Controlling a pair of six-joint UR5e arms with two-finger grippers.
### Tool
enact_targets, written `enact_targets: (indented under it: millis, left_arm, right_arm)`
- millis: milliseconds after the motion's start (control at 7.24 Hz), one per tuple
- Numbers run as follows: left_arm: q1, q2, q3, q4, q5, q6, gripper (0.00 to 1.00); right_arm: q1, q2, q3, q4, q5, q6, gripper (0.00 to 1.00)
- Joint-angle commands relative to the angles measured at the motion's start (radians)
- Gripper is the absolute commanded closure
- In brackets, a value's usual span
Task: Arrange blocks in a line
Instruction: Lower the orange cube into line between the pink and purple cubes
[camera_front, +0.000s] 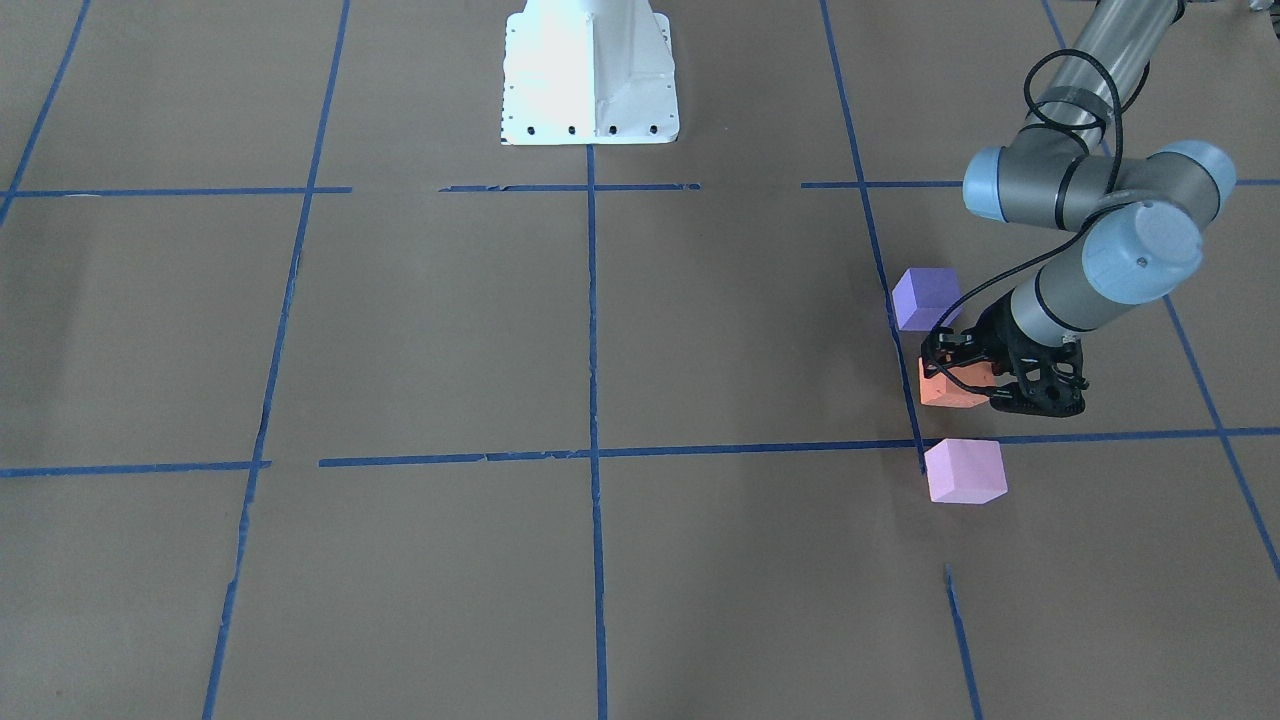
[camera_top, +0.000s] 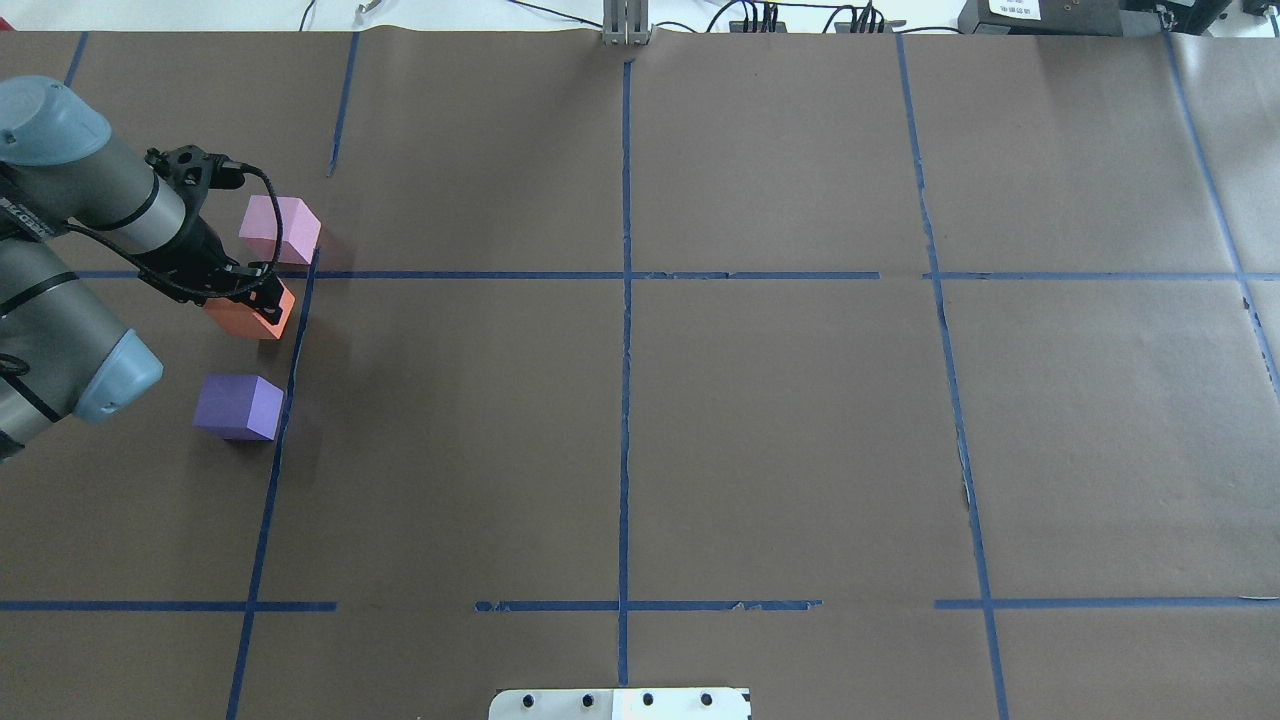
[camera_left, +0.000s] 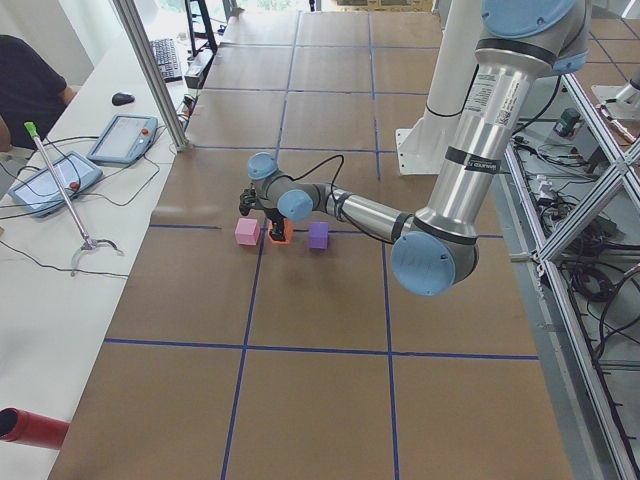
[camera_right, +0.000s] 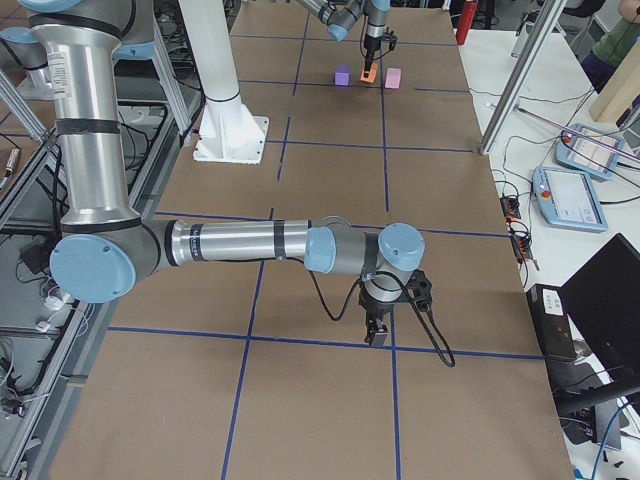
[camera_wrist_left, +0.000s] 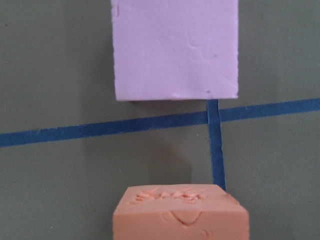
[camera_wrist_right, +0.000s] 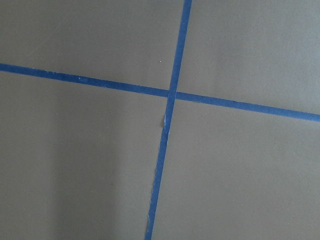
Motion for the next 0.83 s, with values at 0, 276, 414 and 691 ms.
enact_targets:
  millis: [0, 276, 414, 691]
  left_arm:
    - [0.0, -0.002, 0.009, -0.014, 0.001, -0.007, 0.73]
    - [0.0, -0.002, 0.013, -0.033, 0.001, -0.047, 0.73]
    - [0.0, -0.002, 0.013, -0.033, 0.003, -0.049, 0.73]
    - [0.002, 0.0, 0.013, -0.033, 0.006, -0.05, 0.73]
  right_arm:
    - [0.0, 0.0, 0.0, 0.0, 0.0, 0.0, 0.0]
    - [0.0, 0.0, 0.0, 0.0, 0.0, 0.0, 0.0]
    - [0.0, 0.0, 0.0, 0.0, 0.0, 0.0, 0.0]
    - [0.0, 0.0, 0.0, 0.0, 0.0, 0.0, 0.0]
